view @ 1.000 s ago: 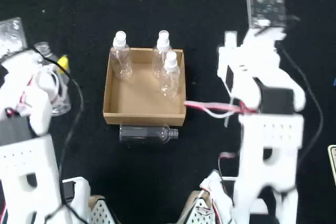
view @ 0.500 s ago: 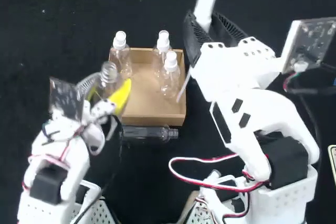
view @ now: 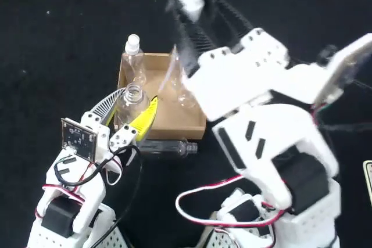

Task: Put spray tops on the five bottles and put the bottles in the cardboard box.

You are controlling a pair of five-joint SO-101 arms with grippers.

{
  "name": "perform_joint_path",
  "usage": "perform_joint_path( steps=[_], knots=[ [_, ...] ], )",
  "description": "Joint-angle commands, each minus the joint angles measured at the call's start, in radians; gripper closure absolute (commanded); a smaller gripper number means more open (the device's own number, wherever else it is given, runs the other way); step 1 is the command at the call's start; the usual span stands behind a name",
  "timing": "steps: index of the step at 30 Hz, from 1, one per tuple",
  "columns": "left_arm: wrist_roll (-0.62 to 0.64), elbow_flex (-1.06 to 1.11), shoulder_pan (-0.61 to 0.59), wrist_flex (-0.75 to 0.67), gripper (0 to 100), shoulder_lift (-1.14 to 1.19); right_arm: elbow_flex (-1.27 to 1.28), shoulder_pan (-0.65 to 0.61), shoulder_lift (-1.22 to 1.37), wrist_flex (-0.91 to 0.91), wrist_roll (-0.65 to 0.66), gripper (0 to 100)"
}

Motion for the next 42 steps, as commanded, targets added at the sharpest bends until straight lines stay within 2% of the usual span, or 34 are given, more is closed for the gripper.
perform_joint_path(
  steps=[1, 14, 23, 25, 30, 36, 40, 42],
  knots=[
    [0.003, -0.010, 0.012, -0.020, 97, -0.011, 0.028, -0.041, -0.004, -0.072, 0.000, 98.7],
    [0.002, -0.010, 0.012, -0.020, 97, -0.011, 0.056, -0.041, 0.124, -0.173, -0.002, 98.7],
    [0.002, -0.010, 0.012, -0.020, 97, -0.011, 0.074, -0.043, 0.163, -0.164, -0.008, 98.7],
    [0.002, -0.010, 0.012, -0.020, 97, -0.011, 0.088, -0.077, 0.157, -0.158, -0.002, 98.7],
    [0.002, -0.010, 0.010, -0.017, 97, -0.012, 0.117, -0.164, 0.105, -0.048, 0.003, 98.7],
    [0.002, -0.010, 0.004, -0.017, 97, -0.012, 0.145, -0.173, 0.085, 0.051, 0.077, 97.7],
    [0.002, -0.010, 0.004, -0.017, 97, -0.012, 0.136, -0.175, 0.082, 0.140, 0.084, 86.6],
    [0.002, -0.010, 0.002, -0.017, 97, -0.012, 0.111, -0.195, 0.076, 0.206, 0.084, 84.7]
  ],
)
